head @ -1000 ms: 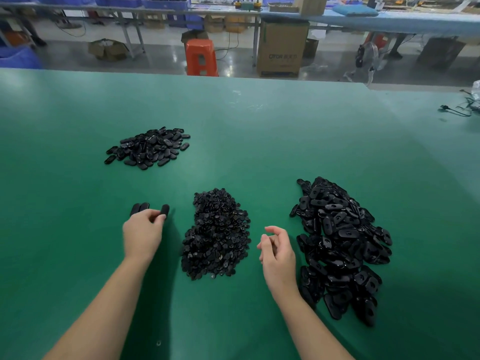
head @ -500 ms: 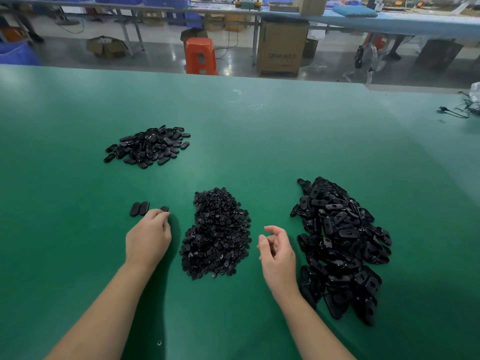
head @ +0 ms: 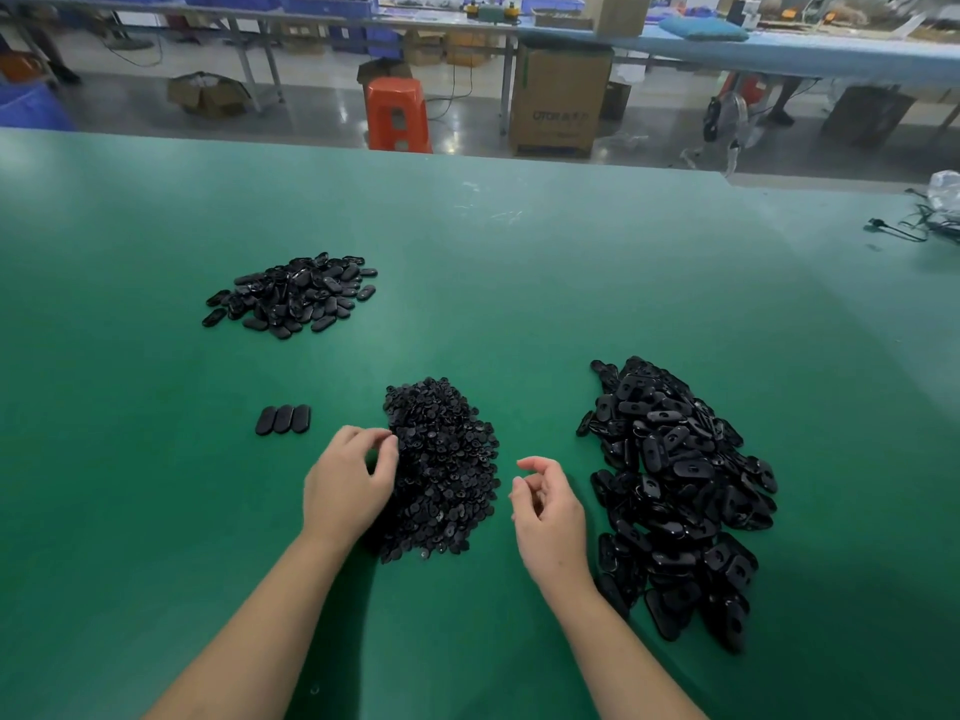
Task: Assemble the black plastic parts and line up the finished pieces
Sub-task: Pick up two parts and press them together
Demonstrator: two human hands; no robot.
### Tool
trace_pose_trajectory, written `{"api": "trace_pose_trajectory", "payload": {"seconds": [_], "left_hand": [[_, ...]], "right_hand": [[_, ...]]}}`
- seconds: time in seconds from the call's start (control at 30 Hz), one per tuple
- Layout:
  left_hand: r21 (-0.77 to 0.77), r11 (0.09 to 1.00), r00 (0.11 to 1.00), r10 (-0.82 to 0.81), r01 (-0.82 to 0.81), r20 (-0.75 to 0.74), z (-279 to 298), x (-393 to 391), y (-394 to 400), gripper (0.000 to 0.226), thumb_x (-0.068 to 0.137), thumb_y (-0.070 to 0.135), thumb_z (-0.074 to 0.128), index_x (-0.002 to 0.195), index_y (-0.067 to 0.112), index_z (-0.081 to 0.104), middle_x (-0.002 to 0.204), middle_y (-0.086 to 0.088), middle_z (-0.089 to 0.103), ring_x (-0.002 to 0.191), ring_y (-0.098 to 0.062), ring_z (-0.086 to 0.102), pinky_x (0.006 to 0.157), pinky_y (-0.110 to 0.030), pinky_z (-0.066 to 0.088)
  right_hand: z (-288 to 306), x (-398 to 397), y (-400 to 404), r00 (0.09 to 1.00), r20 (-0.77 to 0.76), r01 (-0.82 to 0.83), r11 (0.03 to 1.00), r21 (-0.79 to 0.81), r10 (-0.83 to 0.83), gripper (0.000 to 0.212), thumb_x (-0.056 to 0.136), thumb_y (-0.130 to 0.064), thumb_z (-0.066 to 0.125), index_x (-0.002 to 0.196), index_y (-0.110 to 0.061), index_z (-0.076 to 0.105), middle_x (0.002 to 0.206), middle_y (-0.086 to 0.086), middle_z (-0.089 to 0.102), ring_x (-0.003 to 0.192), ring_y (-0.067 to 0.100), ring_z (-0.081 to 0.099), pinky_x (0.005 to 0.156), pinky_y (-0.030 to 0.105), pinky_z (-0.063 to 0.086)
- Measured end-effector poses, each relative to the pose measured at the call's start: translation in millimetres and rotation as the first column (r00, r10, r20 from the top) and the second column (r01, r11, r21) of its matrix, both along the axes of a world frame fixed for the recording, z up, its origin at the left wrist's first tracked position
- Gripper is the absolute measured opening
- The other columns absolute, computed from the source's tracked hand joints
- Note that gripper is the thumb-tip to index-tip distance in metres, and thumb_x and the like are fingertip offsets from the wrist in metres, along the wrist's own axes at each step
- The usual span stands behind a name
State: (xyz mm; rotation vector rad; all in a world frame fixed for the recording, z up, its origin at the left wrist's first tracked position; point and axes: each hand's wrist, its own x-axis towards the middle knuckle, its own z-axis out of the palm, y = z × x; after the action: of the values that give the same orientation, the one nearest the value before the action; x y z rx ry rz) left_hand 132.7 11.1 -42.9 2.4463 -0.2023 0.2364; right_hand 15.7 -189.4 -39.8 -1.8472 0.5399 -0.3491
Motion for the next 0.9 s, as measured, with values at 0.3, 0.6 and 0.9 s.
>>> {"api": "trace_pose_trajectory", "payload": {"seconds": [0.3, 0.6, 0.9], "left_hand": [[0.029, 0.998, 0.999, -0.048, 0.049, -0.012, -11.4, -0.6, 1.5, 0.016, 0.092, 0.038, 0.064, 0.106, 0.034, 0.071, 0.096, 0.019, 0.055, 0.07, 0.001, 0.057, 0.058, -0.021, 0.039], [0.046, 0.998, 0.999, -0.046, 0.047, -0.022, -11.1, 1.0, 2.6, 0.029, 0.092, 0.041, 0.065, 0.12, 0.035, 0.069, 0.1, 0.018, 0.052, 0.059, 0.0, 0.052, 0.053, -0.021, 0.037], [0.041, 0.999, 0.999, -0.035, 0.036, -0.039, -7.9, 0.4, 2.7, 0.008, 0.09, 0.036, 0.071, 0.096, 0.035, 0.075, 0.093, 0.019, 0.051, 0.059, -0.001, 0.053, 0.052, -0.018, 0.036]], "right_hand": [[12.1, 22.8, -14.1, 0.964, -0.249, -0.123, 0.988, -0.097, 0.096, 0.016, 0.102, -0.017, 0.054, 0.1, -0.032, 0.058, 0.093, -0.007, 0.061, 0.064, 0.002, 0.051, 0.059, 0.018, 0.043], [59.8, 62.0, -97.1, 0.834, -0.551, -0.481, 0.445, -0.756, -0.034, 0.047, 0.093, 0.001, 0.053, 0.136, -0.018, 0.053, 0.139, 0.001, 0.049, 0.123, 0.025, 0.046, 0.087, 0.034, 0.049], [45.6, 69.1, -113.8, 0.794, -0.606, -0.579, 0.247, -0.777, -0.046, 0.042, 0.092, 0.003, 0.051, 0.129, -0.018, 0.057, 0.119, 0.005, 0.058, 0.113, 0.026, 0.047, 0.082, 0.031, 0.043]]}}
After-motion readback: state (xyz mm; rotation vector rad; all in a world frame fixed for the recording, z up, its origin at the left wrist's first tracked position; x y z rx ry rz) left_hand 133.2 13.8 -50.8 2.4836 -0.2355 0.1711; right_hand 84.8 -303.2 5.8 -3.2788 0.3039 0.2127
